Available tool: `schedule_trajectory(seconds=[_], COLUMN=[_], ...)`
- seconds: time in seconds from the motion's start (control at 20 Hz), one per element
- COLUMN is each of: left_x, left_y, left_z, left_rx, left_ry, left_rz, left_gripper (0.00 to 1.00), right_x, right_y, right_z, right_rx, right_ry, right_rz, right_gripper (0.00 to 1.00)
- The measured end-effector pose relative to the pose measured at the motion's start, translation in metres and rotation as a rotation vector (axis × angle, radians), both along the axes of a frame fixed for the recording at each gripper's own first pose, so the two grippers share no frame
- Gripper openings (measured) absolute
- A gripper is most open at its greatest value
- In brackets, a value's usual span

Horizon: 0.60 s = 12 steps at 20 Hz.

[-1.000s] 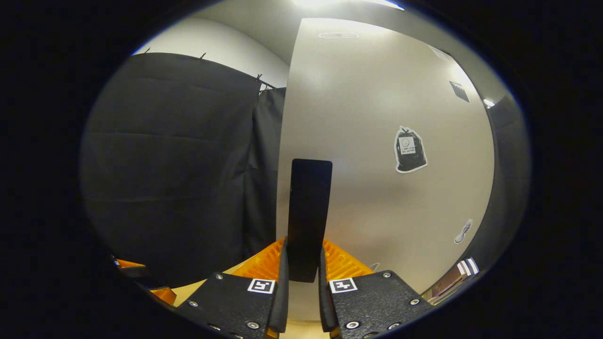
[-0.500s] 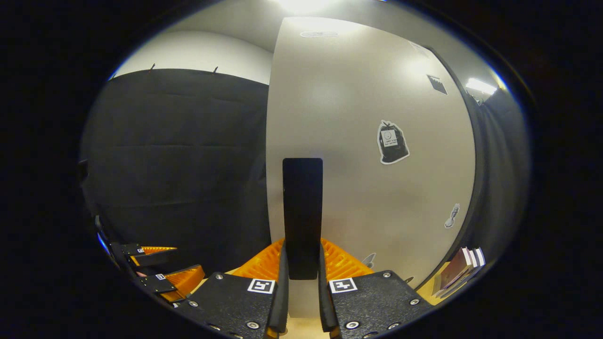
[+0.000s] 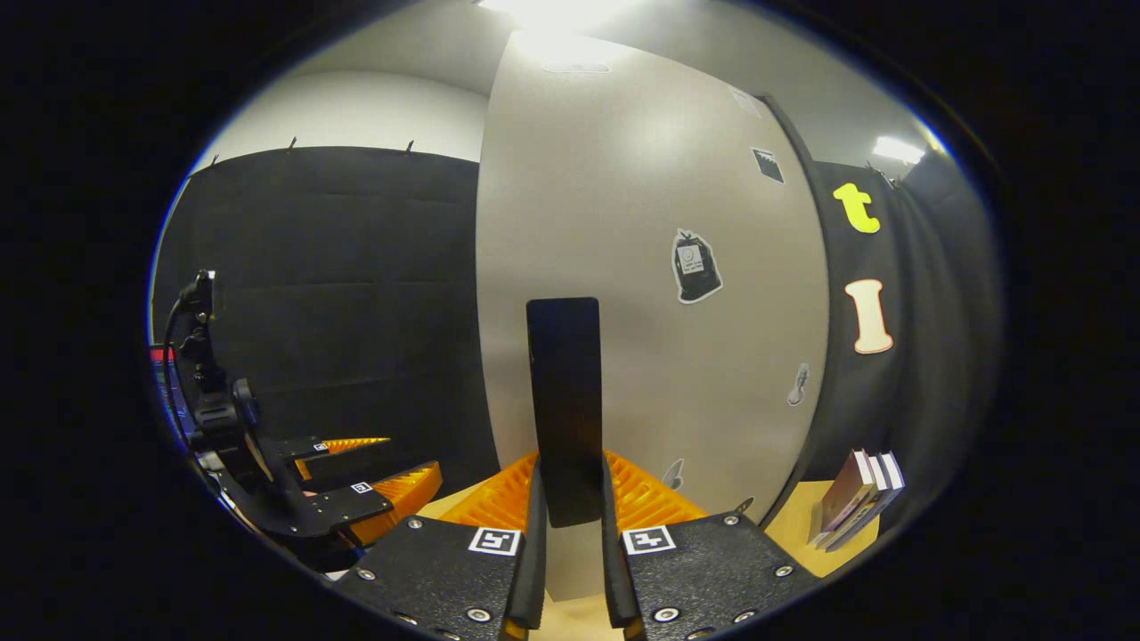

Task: Open the cabinet door with the right hand, grasp the bottle in the cabinet with the left hand and place it on the coaster, then close the cabinet door with the right hand.

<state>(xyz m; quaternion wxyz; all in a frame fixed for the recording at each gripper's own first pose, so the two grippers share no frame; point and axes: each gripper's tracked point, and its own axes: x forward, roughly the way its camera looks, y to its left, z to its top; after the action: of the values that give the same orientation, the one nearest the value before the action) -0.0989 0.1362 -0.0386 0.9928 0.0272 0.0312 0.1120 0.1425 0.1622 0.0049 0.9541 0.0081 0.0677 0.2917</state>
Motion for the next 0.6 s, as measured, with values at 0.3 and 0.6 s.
schedule_trajectory(seconds=[0.3,0.6], left_x=[0.007,0.022], left_y=[-0.020,-0.045], left_z=[0.008,0.017], left_rx=[-0.009,0.018], left_ry=[-0.020,-0.045], left_rz=[-0.062,-0.142], left_gripper=[0.83,0.84], right_x=[0.003,-0.015], right_y=[-0.001,-0.028], right_z=[0.001,-0.004], right_rx=[0.005,0.023], right_ry=[0.011,0.054], right_rz=[-0.082,-0.169], right_gripper=[0.28,0.27])
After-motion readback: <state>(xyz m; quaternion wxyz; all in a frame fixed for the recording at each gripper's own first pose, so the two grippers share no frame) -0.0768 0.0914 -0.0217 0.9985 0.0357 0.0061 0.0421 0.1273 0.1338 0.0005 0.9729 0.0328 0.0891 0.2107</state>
